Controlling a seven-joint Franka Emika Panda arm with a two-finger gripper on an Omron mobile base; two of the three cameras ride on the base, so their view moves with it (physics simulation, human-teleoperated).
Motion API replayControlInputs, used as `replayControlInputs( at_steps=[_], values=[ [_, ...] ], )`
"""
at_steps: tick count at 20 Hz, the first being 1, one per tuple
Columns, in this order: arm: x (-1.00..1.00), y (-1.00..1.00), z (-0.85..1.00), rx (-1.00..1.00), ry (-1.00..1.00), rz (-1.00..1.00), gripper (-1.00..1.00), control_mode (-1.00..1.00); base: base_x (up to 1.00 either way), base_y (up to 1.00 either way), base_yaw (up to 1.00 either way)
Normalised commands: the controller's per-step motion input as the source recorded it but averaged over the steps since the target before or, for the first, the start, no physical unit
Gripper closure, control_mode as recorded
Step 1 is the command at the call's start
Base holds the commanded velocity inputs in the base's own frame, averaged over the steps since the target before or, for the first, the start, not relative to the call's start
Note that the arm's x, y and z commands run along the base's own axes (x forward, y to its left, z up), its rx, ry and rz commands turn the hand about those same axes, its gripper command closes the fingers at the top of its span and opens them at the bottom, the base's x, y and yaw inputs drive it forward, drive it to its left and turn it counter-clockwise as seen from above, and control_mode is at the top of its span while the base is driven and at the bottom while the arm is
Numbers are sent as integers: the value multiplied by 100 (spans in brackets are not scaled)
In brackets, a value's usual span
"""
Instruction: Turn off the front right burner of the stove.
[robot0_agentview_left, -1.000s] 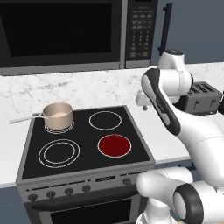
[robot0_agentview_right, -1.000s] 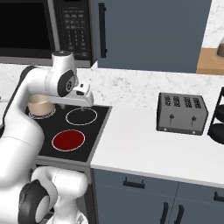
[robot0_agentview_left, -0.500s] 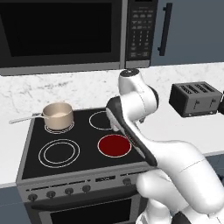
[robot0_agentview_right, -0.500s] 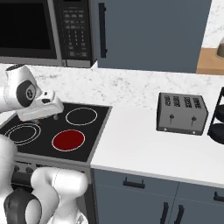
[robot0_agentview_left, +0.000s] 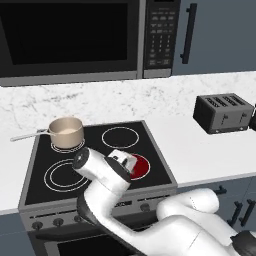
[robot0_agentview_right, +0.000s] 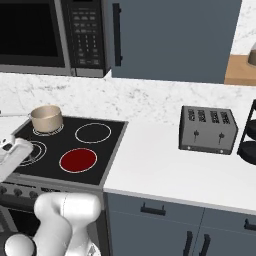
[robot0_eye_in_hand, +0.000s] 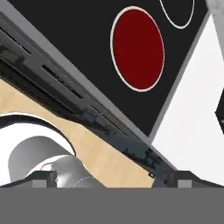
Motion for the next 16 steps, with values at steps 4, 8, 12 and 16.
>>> replayControlInputs(
  at_steps=[4, 8, 12, 16],
  values=[
    [-43, 100, -100, -41, 0, 22, -100, -100, 0, 0, 0],
    [-33, 100, -96, -36, 0, 24, -100, -100, 0, 0, 0],
    [-7, 100, -83, -37, 3, 35, -100, -100, 0, 0, 0],
    [6, 61, -64, -33, 10, 40, -100, -100, 0, 0, 0]
  ],
)
